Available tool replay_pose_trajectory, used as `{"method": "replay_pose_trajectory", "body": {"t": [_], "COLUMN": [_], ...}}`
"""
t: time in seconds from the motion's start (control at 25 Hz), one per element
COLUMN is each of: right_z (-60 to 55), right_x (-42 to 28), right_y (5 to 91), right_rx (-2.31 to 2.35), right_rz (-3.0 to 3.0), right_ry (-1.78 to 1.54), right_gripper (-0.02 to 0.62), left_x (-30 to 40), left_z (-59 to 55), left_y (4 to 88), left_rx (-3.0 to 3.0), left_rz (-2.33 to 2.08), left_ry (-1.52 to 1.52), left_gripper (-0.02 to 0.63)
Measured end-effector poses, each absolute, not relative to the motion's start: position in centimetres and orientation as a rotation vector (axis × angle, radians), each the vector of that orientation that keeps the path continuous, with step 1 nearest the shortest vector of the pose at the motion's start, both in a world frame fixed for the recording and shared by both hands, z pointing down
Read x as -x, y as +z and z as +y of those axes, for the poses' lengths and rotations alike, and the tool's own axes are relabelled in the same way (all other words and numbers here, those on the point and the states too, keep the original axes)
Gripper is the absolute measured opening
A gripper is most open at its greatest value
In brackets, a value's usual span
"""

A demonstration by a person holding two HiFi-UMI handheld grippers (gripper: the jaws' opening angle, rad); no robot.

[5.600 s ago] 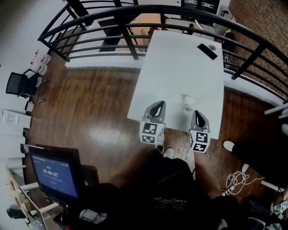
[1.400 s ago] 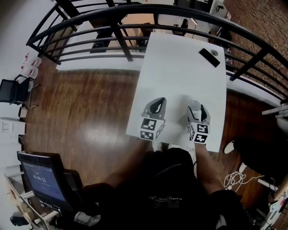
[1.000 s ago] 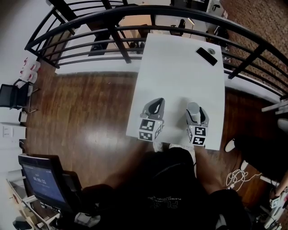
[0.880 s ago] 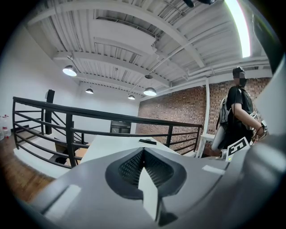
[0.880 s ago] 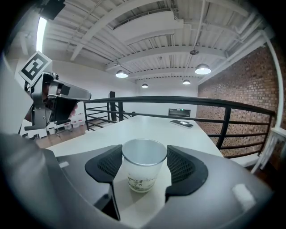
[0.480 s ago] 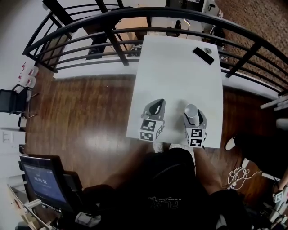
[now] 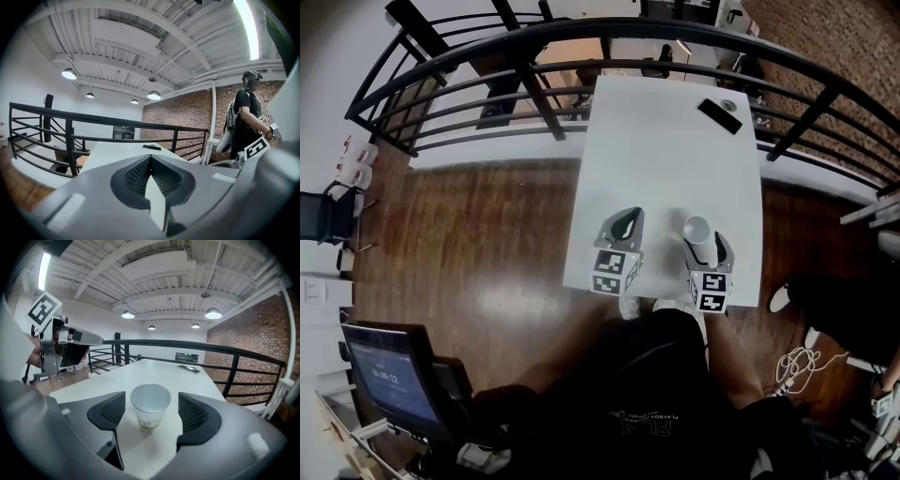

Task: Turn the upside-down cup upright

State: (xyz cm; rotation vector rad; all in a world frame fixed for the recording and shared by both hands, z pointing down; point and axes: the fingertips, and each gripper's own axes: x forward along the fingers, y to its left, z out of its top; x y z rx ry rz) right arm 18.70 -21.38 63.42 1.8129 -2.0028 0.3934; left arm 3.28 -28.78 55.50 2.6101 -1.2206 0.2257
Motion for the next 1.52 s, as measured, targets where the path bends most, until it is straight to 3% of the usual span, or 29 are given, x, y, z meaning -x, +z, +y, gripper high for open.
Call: {"method": "replay_pose_trajectory", "body": {"t": [0.4, 0.88, 1.52], "right_z": [-22.4, -19.2, -7.5], "right_x": [-18.6, -18.7, -21.7], "right_y": [57.8, 54.2, 51.9], "right_rx": [-1.920, -2.009, -2.043], "right_rz": [-2.052, -2.037, -2.147], "right_ry": [0.301, 0.167, 0.135], "right_gripper": [0.261, 0.017, 0.012], "left_x": [-3.6, -3.9, -7.0], "left_z": [-28.8, -25.4, -12.0], "left_y": [55.9, 53.6, 50.7], "left_rx": [-2.604, -2.654, -2.685], "left_rz": [-1.208, -1.219, -1.281], "left_ry": [0.197, 0.158, 0.076], "left_gripper": [0.000, 0.000, 0.000]}}
